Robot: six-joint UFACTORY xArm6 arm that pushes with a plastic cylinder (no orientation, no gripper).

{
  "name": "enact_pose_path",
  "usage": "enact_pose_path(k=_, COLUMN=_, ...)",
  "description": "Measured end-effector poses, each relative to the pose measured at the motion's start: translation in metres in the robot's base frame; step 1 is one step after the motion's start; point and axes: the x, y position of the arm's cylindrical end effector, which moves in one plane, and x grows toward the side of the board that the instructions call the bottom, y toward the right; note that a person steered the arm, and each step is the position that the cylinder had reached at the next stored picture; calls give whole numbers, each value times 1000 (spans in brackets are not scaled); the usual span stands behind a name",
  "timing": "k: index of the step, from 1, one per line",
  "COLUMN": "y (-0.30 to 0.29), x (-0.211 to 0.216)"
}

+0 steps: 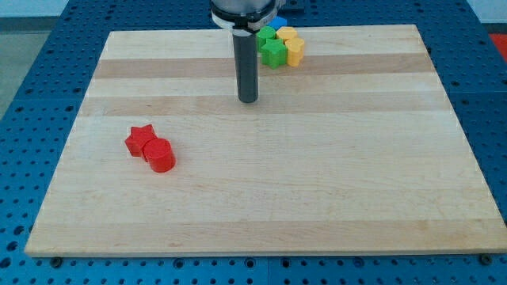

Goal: Put the red blocks at the bottom center of the board

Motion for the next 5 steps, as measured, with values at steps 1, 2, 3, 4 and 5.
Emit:
enact_pose_path(k=1, y=0, x=-4)
enact_pose_path(k=2, y=0, x=-10)
enact_pose_path(k=3, y=0, x=-20)
enact_pose_path(k=4, y=-2, x=-27)
enact_pose_path(k=5, y=-32, x=-43)
